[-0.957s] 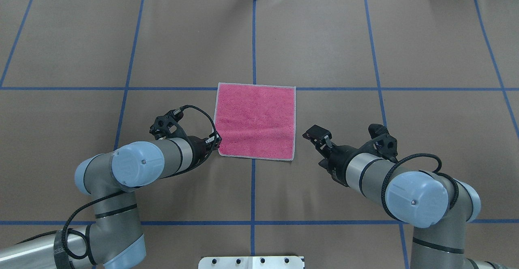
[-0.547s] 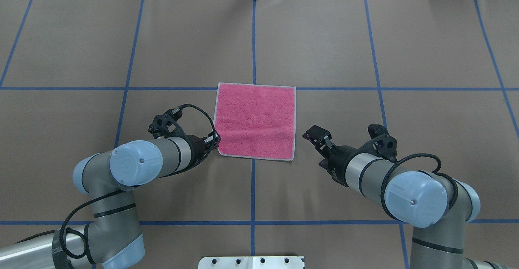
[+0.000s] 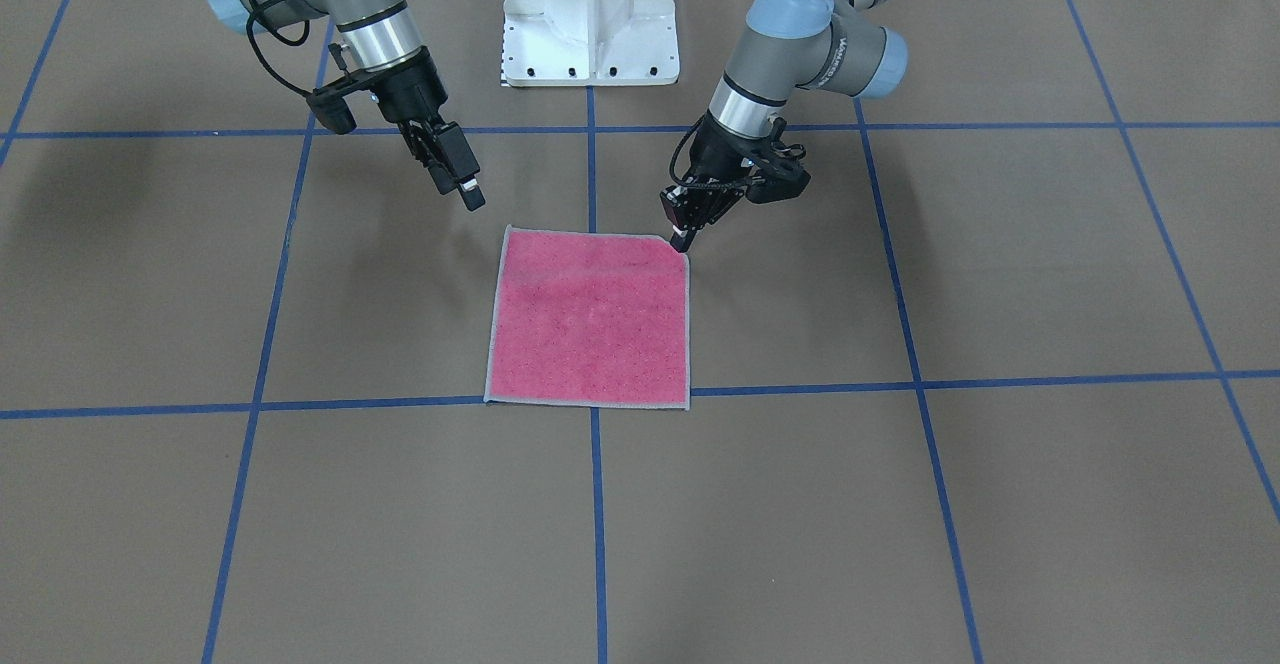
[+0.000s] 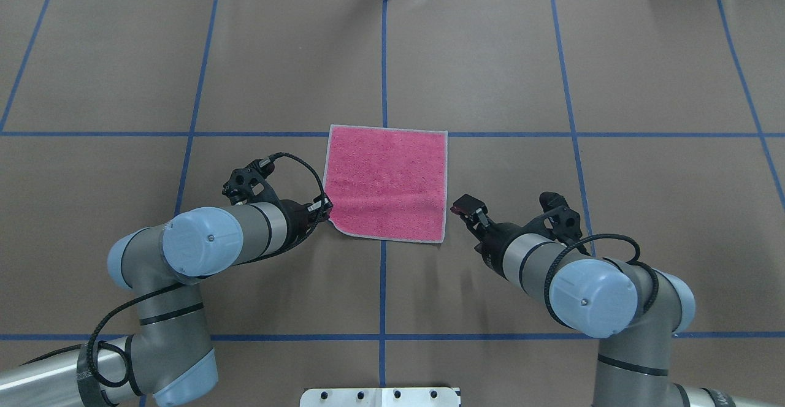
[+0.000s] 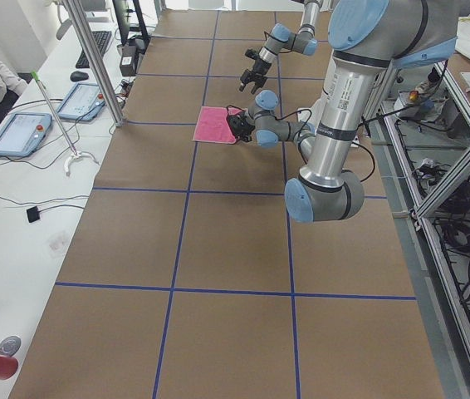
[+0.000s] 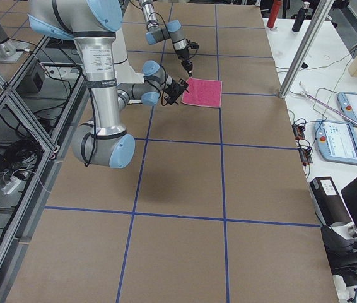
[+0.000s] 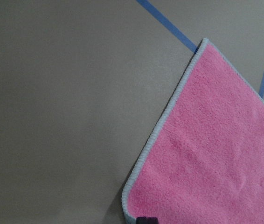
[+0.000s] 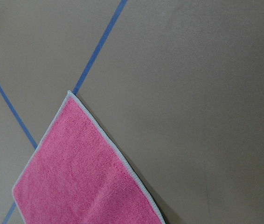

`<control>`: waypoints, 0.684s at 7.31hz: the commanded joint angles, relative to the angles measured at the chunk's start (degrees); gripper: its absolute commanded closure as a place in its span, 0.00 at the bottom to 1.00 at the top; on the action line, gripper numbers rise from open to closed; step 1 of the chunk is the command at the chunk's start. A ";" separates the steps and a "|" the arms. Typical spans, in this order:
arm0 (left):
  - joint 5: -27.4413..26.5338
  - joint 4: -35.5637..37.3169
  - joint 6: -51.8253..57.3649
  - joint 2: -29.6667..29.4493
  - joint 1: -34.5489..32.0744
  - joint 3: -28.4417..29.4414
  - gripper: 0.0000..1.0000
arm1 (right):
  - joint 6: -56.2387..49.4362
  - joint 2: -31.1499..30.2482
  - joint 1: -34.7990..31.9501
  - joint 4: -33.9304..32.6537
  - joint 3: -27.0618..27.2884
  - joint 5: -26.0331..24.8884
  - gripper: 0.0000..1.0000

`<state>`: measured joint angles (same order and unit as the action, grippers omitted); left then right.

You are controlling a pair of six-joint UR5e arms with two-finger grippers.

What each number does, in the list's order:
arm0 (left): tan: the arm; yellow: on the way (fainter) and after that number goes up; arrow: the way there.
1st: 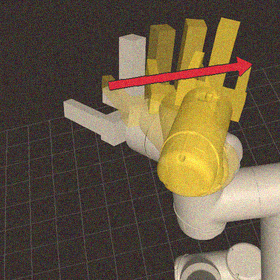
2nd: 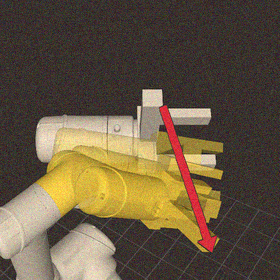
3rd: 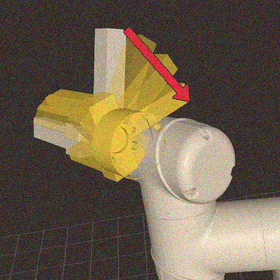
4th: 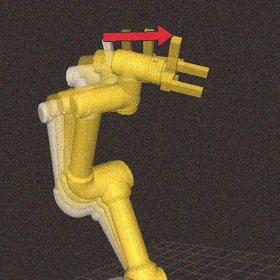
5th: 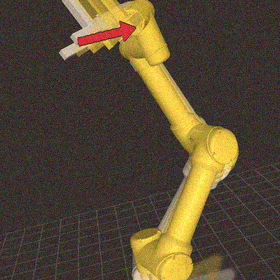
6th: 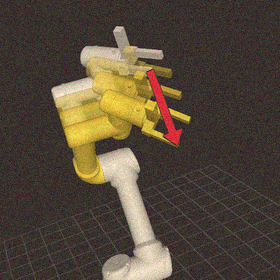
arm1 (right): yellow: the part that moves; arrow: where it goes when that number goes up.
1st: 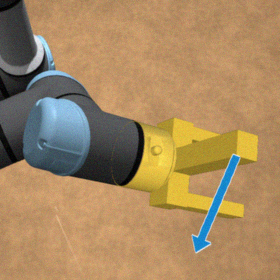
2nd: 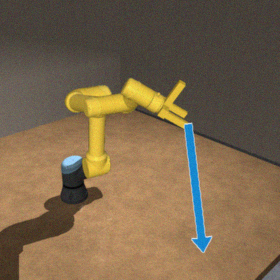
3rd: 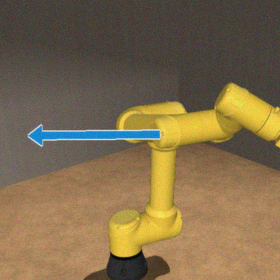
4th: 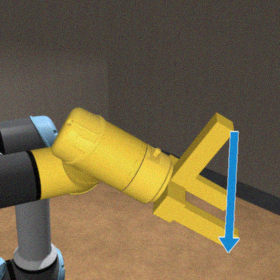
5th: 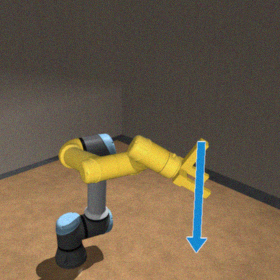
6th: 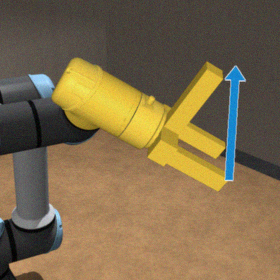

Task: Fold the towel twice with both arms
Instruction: 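Grasp the near towel corners, left gripper first while right gripper closes in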

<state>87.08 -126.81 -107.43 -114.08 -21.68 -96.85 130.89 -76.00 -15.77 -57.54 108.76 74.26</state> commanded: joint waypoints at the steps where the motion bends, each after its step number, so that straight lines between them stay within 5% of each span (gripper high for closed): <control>1: -0.06 -0.01 0.11 0.00 -0.03 -0.01 1.00 | 3.22 5.41 0.30 -3.44 -3.90 -0.08 0.11; 5: -0.15 -0.10 0.03 0.18 -0.12 -0.01 1.00 | 4.99 8.67 0.65 -5.48 -9.18 -0.08 0.20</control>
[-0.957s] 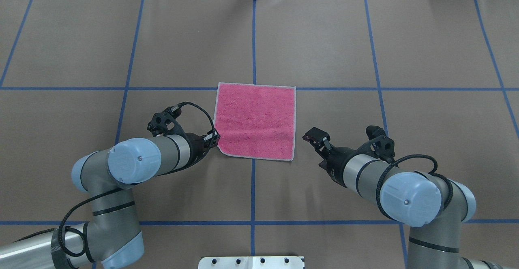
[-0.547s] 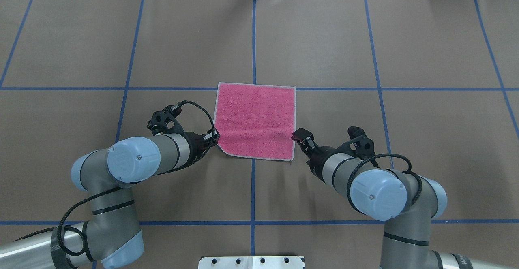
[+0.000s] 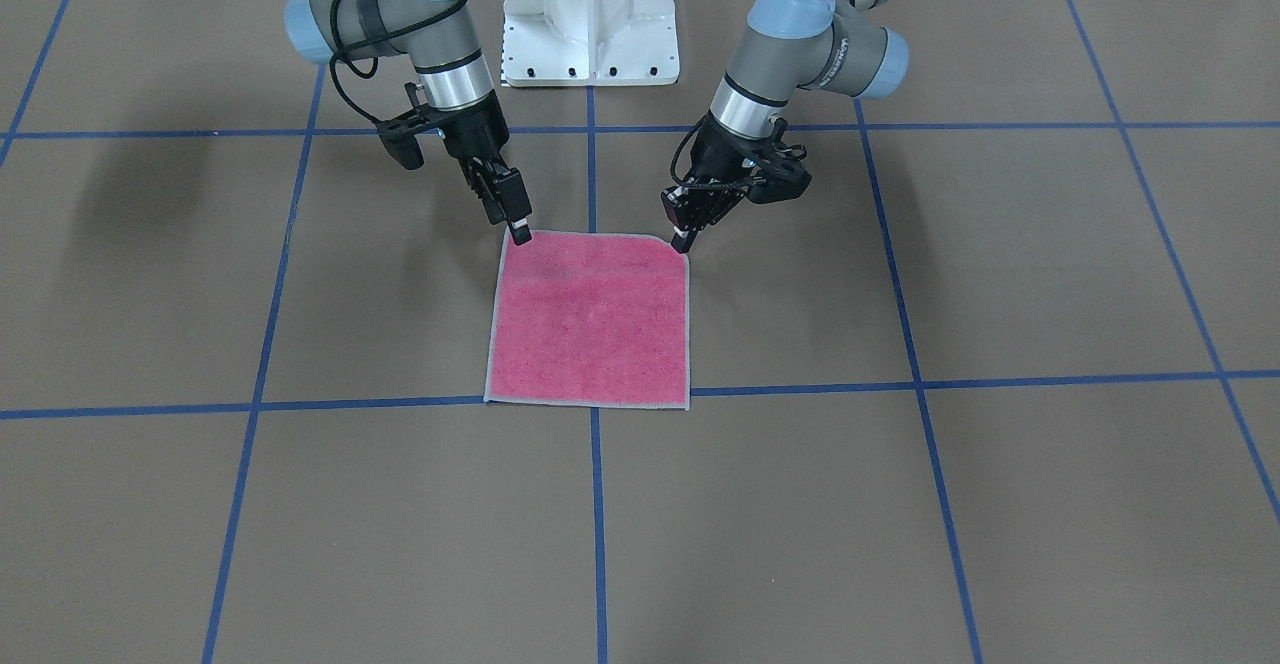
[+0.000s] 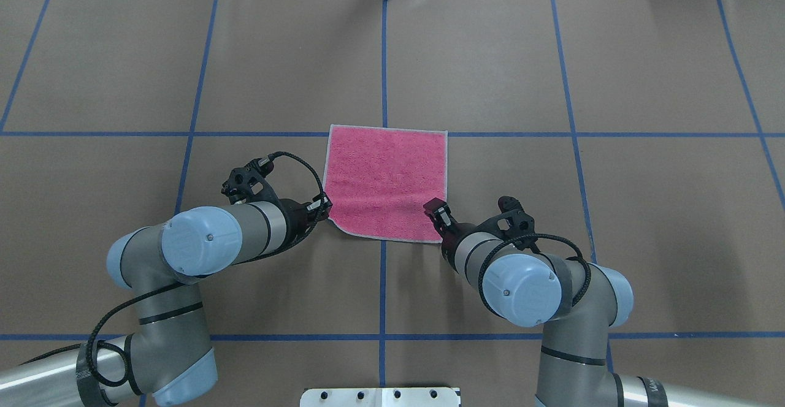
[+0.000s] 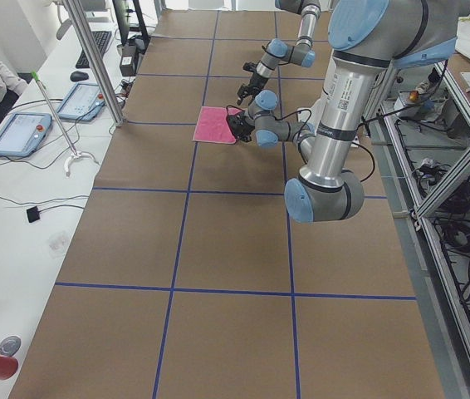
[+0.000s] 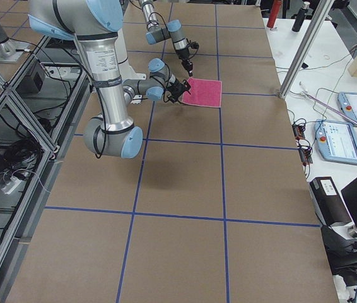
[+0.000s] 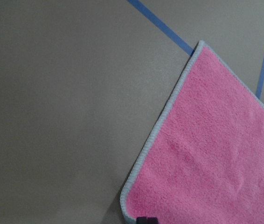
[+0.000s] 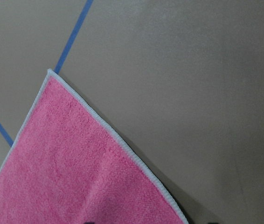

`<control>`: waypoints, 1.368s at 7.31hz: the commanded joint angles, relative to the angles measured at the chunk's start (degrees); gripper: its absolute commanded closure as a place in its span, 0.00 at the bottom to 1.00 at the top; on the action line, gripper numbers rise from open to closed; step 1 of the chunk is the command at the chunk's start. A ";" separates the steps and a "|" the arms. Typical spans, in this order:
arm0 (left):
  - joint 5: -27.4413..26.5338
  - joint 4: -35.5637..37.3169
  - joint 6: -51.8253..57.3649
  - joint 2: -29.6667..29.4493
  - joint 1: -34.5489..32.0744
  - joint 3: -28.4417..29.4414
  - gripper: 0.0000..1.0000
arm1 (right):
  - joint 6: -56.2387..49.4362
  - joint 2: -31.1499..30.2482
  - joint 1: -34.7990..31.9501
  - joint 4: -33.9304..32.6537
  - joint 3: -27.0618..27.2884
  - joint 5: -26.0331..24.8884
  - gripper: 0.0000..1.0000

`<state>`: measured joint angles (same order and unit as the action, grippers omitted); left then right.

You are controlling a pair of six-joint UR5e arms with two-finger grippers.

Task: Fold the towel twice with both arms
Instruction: 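Grasp the near towel corners, left gripper first while right gripper closes in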

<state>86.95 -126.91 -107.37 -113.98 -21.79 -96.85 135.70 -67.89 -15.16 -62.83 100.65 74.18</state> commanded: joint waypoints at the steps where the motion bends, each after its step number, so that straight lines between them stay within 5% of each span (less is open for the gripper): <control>1: -0.03 0.00 -0.03 0.07 0.00 0.00 1.00 | 0.18 0.56 0.05 -0.19 -1.07 0.00 0.23; 3: -0.03 0.00 0.06 0.07 -0.09 0.00 1.00 | 0.27 0.91 0.05 -0.19 -0.98 0.00 0.30; 5: -0.03 0.00 -0.03 0.07 -0.09 0.00 1.00 | 4.56 0.91 -0.04 -0.10 -0.72 0.00 0.92; 6: -0.03 0.00 0.06 0.07 -0.18 0.00 1.00 | 4.58 0.83 0.05 -0.10 -0.89 -0.09 1.00; 10: 0.32 0.00 0.06 -0.19 -0.27 -1.13 1.00 | 3.88 0.13 -0.83 -0.19 2.34 -0.53 1.00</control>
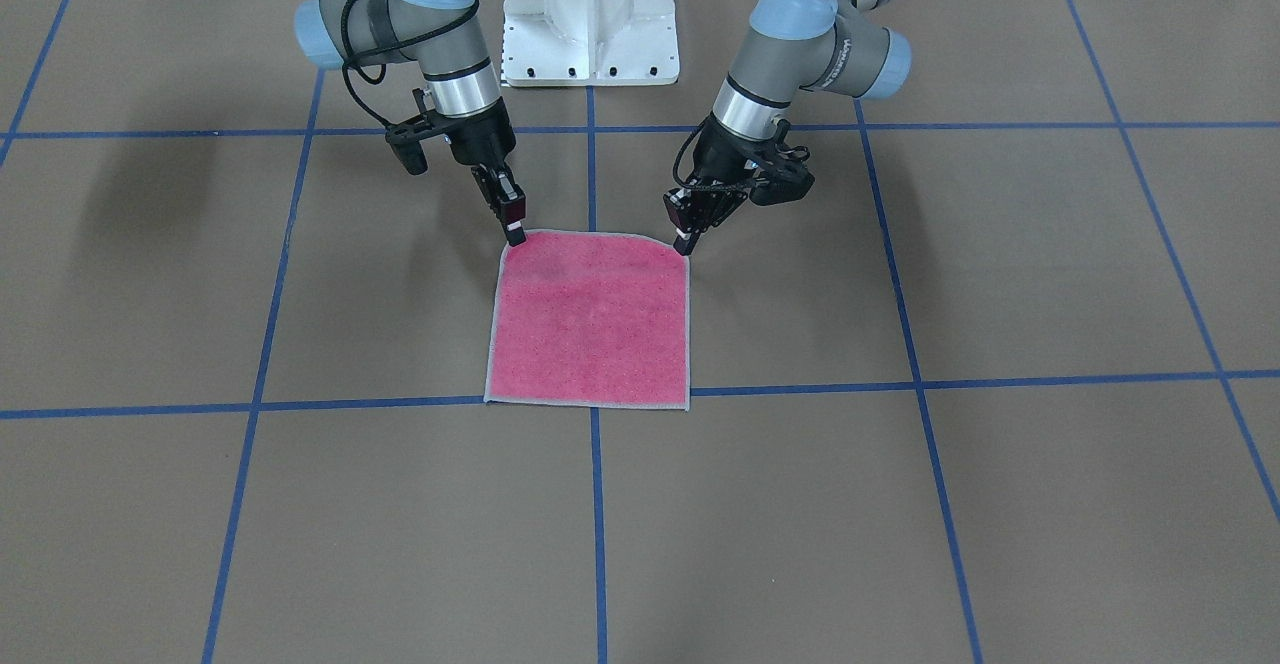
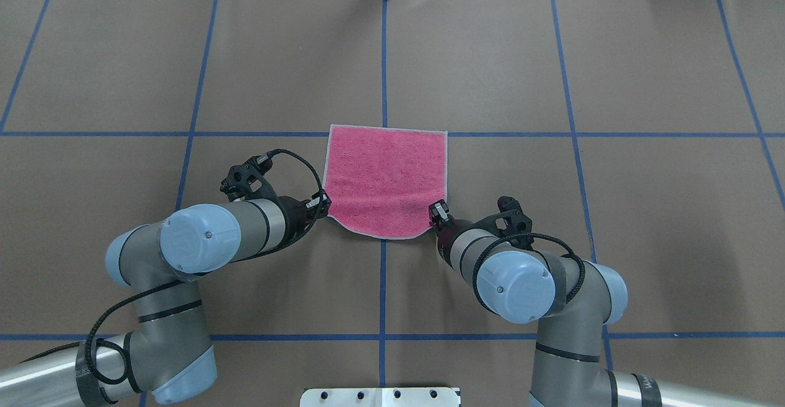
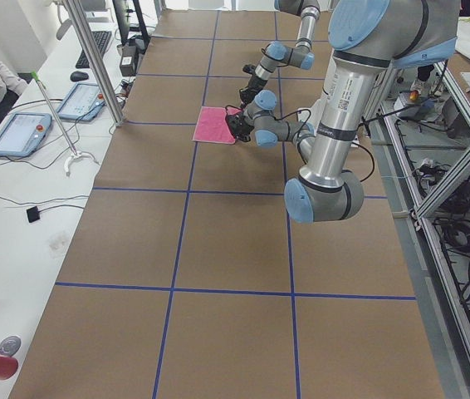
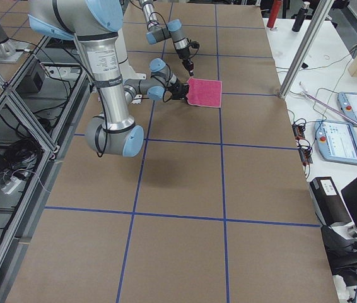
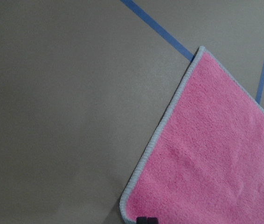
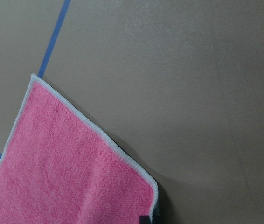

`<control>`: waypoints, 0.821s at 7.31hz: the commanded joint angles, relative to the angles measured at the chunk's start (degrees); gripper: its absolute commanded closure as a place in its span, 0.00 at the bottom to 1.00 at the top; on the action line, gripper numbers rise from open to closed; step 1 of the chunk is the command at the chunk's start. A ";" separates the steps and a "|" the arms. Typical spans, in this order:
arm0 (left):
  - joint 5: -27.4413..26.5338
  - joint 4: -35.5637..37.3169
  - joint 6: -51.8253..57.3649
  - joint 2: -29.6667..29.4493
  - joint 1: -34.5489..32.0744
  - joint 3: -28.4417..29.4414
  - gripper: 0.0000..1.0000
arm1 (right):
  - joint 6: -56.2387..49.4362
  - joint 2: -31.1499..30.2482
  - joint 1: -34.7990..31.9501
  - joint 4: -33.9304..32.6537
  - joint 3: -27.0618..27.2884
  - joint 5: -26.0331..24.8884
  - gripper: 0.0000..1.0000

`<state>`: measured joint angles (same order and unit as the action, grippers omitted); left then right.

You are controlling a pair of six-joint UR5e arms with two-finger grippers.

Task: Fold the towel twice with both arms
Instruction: 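Lift the near edge with both grippers and fold it over the far edge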

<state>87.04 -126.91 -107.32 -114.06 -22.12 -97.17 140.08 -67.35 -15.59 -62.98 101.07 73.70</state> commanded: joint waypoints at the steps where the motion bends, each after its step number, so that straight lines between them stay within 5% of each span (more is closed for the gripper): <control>1: 0.32 0.00 0.00 -0.02 0.14 -2.66 1.00 | -0.59 -0.94 -0.58 -0.30 4.11 -0.05 1.00; 6: 6.21 0.61 -1.14 2.18 0.67 -12.69 1.00 | -0.77 -6.65 0.56 -4.52 17.49 0.22 1.00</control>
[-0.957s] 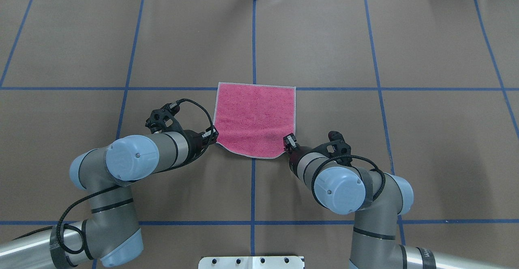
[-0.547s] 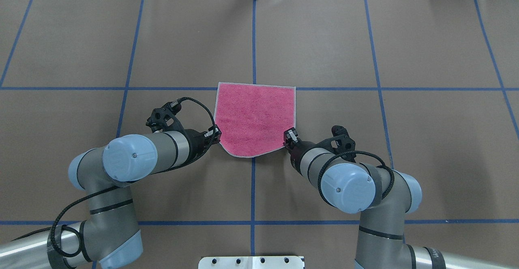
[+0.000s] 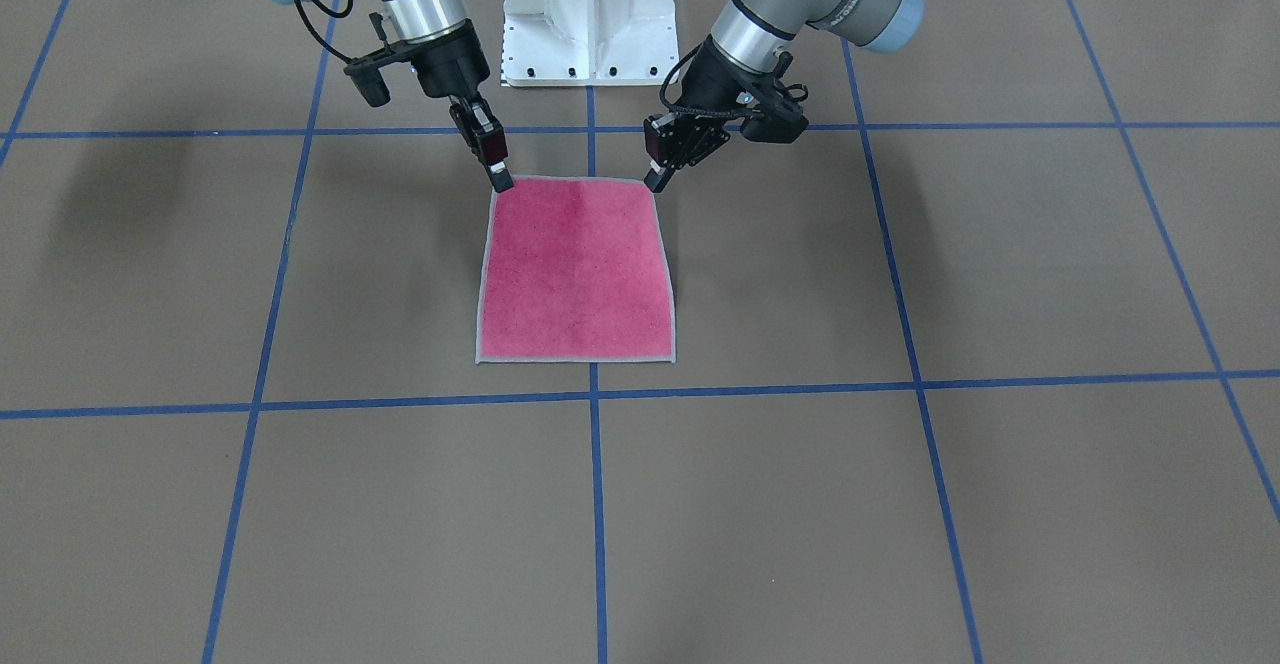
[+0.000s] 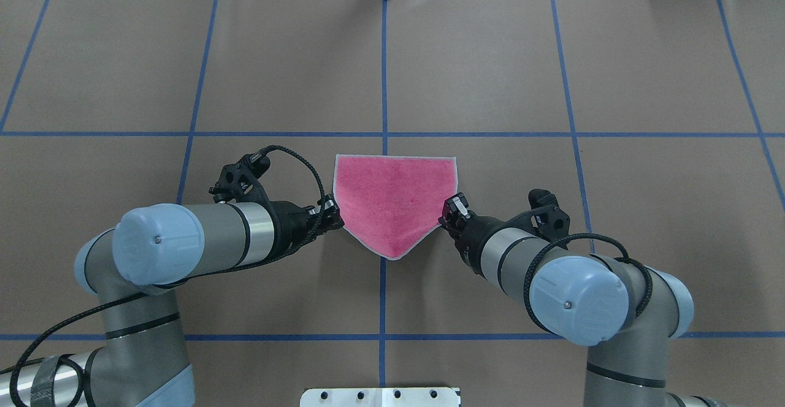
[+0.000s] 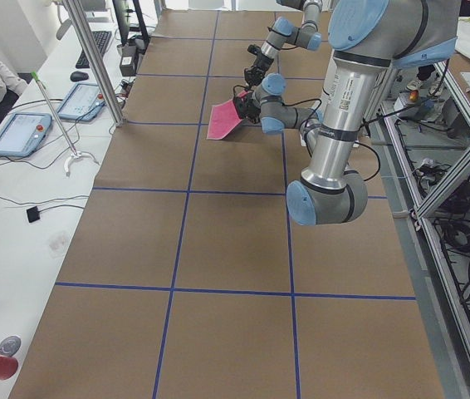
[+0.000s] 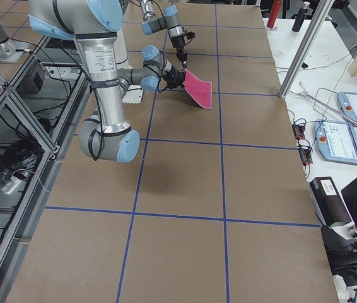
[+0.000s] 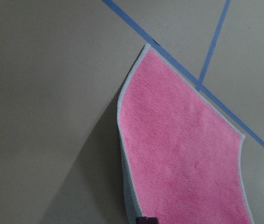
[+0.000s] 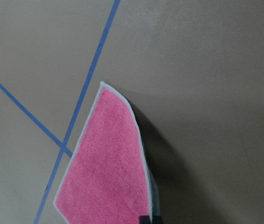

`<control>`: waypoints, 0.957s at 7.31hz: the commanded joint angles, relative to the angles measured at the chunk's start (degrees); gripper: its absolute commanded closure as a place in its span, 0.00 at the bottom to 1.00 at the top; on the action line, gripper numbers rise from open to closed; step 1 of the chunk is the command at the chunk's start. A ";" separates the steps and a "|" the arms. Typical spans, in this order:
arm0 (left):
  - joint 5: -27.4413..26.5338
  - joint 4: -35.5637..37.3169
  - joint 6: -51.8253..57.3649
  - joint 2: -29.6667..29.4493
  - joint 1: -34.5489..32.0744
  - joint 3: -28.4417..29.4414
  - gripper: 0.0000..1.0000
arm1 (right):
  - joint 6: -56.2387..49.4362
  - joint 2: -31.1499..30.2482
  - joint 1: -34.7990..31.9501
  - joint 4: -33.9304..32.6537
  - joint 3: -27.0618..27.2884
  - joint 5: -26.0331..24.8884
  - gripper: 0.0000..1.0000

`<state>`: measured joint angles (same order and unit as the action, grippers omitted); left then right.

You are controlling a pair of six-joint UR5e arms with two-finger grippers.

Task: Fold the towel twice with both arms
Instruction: 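Lift the near edge with both grippers and fold it over the far edge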

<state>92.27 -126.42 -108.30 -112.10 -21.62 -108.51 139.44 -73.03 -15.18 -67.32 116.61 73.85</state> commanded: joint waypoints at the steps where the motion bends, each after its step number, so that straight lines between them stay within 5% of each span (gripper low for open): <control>1: 0.99 0.30 -0.07 0.04 0.26 -0.57 1.00 | -1.18 -0.80 0.23 -0.18 0.91 0.06 1.00; 7: 0.02 0.30 0.28 -4.35 -3.69 8.75 1.00 | -4.87 4.56 -3.98 -0.01 -10.18 -0.20 1.00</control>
<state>92.36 -126.12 -108.12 -115.77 -24.24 -100.83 135.01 -68.92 -18.28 -67.38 107.51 73.63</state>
